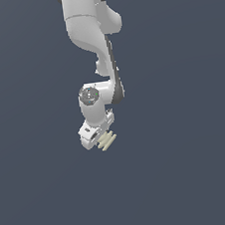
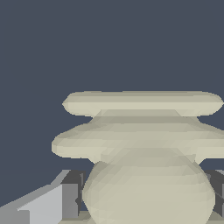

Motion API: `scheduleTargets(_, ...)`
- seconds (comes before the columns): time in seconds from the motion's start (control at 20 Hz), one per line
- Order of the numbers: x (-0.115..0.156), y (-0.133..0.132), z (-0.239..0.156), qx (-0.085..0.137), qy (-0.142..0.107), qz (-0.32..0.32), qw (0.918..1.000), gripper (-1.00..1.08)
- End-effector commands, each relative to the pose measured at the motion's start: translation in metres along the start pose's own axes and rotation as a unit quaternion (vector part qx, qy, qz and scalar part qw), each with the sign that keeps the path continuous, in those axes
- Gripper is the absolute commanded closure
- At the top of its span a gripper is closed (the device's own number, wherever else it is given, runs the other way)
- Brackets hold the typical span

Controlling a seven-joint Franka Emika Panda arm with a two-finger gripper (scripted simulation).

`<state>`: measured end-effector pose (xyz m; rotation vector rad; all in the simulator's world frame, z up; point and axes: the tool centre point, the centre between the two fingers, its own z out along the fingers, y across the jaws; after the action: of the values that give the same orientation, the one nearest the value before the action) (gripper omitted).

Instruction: Pick up the object and move it to a goal position.

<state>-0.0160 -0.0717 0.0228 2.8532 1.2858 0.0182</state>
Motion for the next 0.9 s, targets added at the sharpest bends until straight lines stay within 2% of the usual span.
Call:
scheduleTargets(0.0,0.005,0.003,-0.007,-0.007,0.003,0.007,0.9999,1.08)
scheduleTargets(0.45,0.038,0.023,-0.054,-0.055,0.022,0.058,0.9965,1.08)
scheduleTargets(0.85,0.071,0.045,-0.115,-0.115,0.044,0.121,0.985,1.08)
